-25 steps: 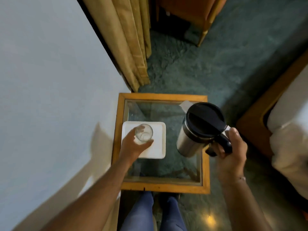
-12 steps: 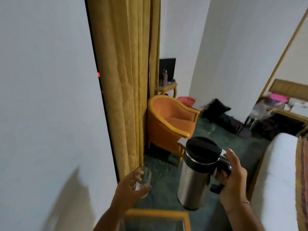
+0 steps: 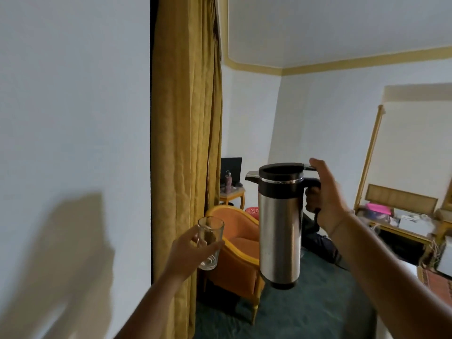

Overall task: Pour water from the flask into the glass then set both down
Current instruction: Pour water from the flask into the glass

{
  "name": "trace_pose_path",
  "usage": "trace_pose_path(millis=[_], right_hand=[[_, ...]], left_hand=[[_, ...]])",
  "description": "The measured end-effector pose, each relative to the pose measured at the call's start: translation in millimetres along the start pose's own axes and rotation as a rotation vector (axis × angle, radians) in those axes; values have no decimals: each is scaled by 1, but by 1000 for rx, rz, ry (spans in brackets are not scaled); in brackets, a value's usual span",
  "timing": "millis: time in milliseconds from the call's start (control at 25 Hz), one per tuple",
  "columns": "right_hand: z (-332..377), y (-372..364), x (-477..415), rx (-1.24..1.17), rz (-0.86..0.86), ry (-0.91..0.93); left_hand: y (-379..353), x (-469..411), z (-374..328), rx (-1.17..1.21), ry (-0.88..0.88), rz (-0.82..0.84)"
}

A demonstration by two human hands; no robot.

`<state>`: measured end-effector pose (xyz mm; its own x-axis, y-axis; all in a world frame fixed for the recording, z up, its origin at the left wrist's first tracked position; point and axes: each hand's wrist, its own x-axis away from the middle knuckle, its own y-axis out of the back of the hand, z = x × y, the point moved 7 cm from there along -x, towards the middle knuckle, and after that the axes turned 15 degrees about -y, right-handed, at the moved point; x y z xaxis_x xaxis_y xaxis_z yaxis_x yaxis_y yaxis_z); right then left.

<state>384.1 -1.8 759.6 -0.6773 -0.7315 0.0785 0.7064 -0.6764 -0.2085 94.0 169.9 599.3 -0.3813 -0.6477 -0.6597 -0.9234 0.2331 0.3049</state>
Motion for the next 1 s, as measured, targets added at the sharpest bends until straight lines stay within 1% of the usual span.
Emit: trace_pose_path(millis=[200, 360, 560, 760, 1000], right_hand=[[67, -37, -7, 241, 135, -37], [95, -58, -12, 474, 200, -64], [102, -81, -8, 745, 264, -26], [103, -97, -10, 904, 277, -16], [112, -134, 7, 1157, 295, 33]], left_hand=[[10, -28, -51, -64, -86, 1], [10, -34, -73, -83, -76, 5], [15, -37, -82, -100, -95, 11], [17, -37, -86, -100, -136, 1], [10, -38, -84, -86, -161, 13]])
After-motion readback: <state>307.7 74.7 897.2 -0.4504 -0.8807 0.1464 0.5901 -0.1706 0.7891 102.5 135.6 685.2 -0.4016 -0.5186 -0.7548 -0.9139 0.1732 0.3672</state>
